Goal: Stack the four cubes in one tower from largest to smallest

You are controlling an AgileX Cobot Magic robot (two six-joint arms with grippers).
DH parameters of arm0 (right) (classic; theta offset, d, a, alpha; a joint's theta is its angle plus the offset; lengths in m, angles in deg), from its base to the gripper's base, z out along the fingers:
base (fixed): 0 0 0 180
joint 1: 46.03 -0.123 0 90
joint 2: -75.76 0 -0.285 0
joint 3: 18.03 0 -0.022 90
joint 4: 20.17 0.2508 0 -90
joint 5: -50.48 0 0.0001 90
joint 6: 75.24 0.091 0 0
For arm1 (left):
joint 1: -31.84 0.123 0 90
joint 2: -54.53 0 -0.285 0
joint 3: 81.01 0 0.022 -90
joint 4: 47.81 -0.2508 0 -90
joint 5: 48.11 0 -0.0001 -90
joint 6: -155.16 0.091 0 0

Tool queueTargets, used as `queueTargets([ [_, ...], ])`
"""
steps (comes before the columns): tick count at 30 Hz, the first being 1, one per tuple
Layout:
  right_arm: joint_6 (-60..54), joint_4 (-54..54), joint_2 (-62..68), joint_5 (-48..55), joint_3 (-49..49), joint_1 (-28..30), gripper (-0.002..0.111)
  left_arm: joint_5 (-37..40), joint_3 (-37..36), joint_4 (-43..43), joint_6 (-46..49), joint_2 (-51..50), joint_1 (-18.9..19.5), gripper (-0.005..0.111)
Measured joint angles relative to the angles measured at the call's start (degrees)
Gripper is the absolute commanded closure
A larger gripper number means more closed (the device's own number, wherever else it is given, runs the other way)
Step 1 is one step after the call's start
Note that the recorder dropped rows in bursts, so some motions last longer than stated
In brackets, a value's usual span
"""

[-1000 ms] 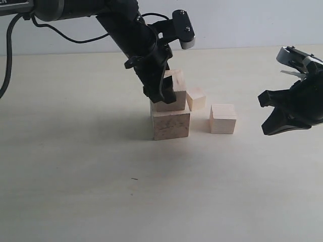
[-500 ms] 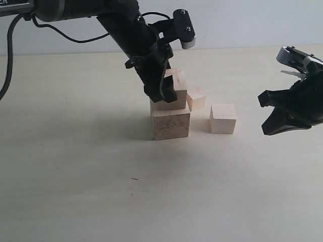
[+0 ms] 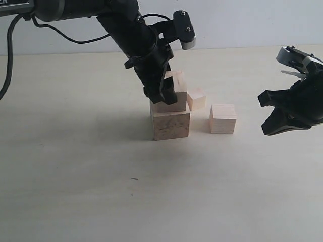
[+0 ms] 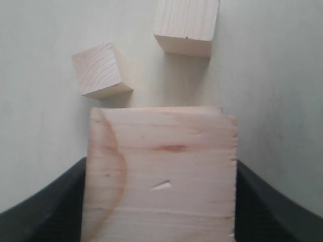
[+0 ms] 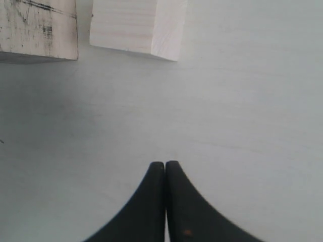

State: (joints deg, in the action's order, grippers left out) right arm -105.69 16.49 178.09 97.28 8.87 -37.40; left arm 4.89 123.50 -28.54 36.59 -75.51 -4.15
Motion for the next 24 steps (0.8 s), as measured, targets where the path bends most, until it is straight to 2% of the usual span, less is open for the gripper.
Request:
queueTargets([
  [24,0.0,0.0,0.0,0.0,0.0,0.0,0.108,-0.4,0.0,-0.8,-4.2,0.0,0.0,0.107],
])
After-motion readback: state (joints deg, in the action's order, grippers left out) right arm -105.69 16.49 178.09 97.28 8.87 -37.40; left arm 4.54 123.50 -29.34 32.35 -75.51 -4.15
